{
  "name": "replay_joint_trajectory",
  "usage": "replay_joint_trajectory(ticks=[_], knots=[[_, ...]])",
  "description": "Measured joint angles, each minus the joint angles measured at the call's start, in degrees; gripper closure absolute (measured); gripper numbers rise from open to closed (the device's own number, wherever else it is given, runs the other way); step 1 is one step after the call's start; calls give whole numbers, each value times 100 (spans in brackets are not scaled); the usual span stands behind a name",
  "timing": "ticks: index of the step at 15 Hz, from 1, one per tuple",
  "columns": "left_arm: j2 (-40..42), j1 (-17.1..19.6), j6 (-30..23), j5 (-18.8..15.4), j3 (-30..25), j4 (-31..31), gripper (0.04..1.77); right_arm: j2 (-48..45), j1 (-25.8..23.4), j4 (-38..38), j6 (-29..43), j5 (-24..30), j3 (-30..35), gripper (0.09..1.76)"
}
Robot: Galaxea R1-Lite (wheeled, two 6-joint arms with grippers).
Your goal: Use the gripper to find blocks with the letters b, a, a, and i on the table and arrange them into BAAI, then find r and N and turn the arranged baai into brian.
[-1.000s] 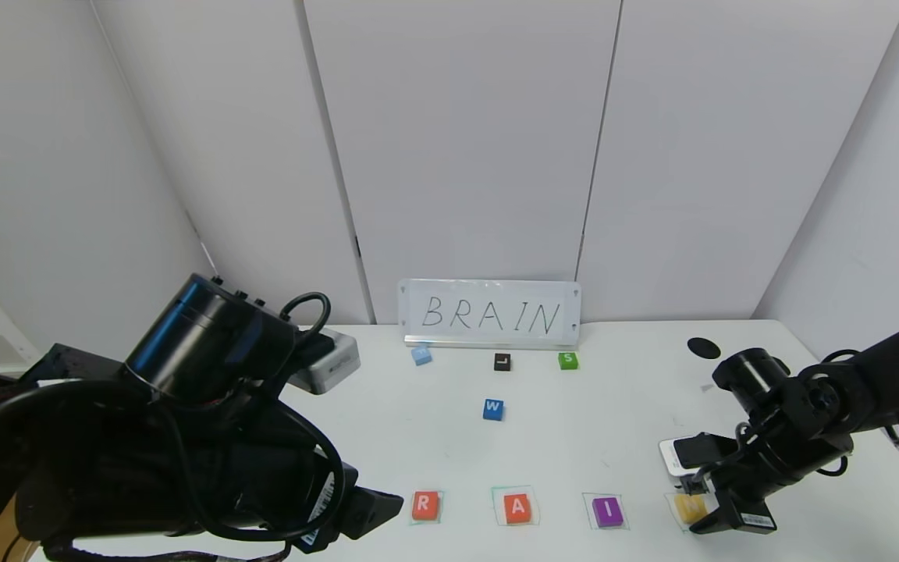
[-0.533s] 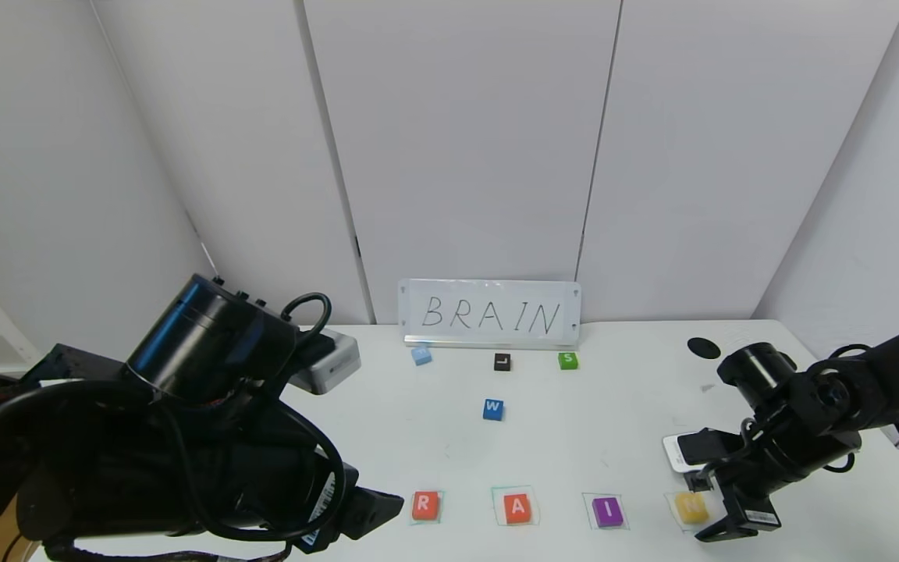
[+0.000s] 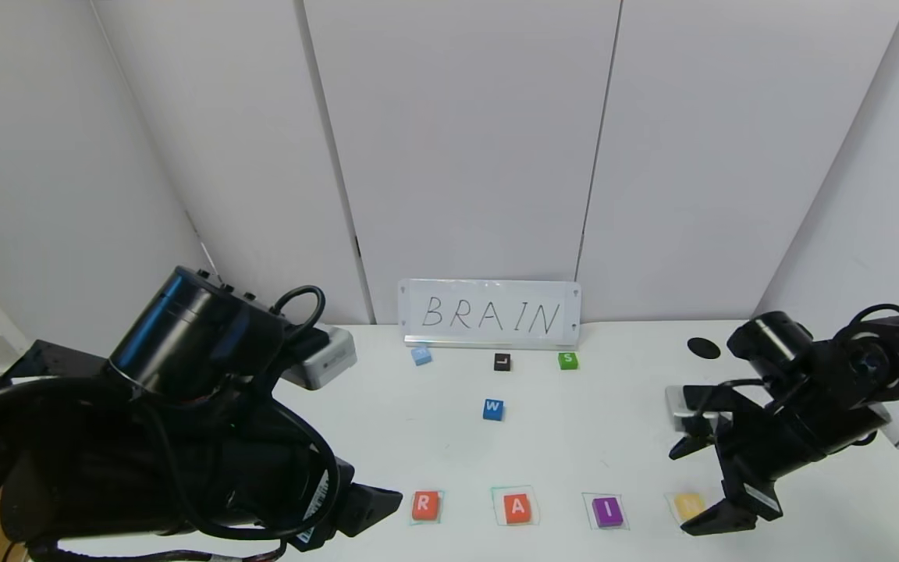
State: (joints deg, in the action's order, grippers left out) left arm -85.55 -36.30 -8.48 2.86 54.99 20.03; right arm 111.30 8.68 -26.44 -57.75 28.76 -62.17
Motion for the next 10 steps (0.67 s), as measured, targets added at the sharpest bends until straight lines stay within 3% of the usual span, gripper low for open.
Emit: replay_joint_trajectory(ticks=[3, 6, 10], knots=[[133, -2, 0, 20, 11, 2, 9, -372, 77, -352, 1196, 167, -315, 21], [363, -18, 9, 26, 32, 13, 9, -645, 221, -347, 2992, 55, -443, 19], [518, 32, 1, 41, 62, -2, 9, -1182, 304, -101, 4926, -719, -541, 17]])
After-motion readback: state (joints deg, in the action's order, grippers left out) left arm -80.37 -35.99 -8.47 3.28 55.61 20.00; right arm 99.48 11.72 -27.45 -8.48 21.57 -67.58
